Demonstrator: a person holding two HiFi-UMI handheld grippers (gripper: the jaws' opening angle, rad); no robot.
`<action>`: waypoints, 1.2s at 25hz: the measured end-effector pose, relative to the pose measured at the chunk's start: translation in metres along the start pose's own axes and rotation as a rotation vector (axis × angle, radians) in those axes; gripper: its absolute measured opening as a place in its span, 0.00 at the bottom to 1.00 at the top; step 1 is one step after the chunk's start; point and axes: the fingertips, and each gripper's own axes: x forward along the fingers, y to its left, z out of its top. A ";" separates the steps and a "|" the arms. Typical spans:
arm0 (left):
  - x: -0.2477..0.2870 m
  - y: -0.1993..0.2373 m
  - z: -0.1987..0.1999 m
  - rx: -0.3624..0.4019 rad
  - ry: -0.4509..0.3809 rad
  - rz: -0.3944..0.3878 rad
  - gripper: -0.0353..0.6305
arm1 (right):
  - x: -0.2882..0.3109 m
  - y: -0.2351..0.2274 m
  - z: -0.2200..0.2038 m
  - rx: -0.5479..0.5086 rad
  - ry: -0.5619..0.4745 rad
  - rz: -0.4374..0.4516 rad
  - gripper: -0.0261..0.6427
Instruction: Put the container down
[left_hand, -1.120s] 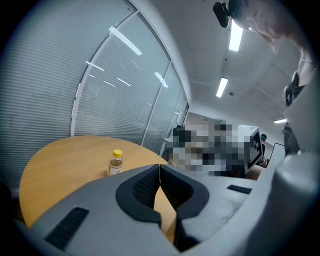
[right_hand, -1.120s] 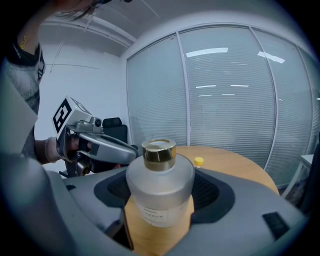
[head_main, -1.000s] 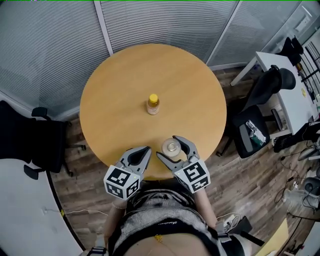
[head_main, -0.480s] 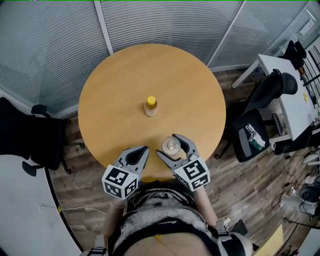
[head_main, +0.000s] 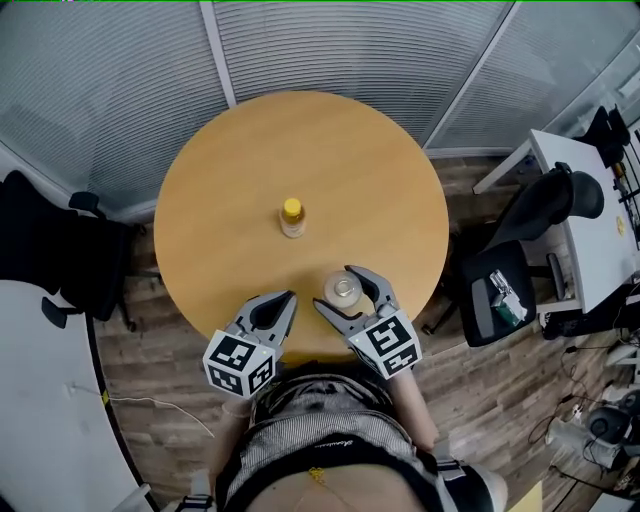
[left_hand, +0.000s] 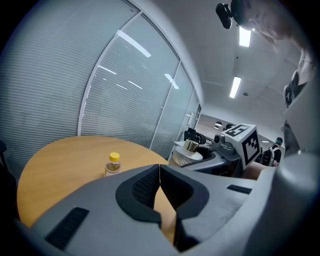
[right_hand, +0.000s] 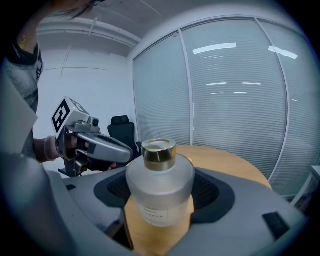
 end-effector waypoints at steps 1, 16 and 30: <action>0.002 -0.002 0.001 0.002 -0.001 0.006 0.09 | -0.002 -0.004 -0.001 -0.007 -0.001 0.002 0.56; 0.009 -0.013 0.008 -0.005 -0.044 0.083 0.09 | -0.006 -0.013 -0.002 -0.028 0.003 0.078 0.56; 0.004 -0.011 0.005 -0.010 -0.039 0.094 0.09 | 0.004 -0.012 -0.003 -0.051 -0.008 0.093 0.56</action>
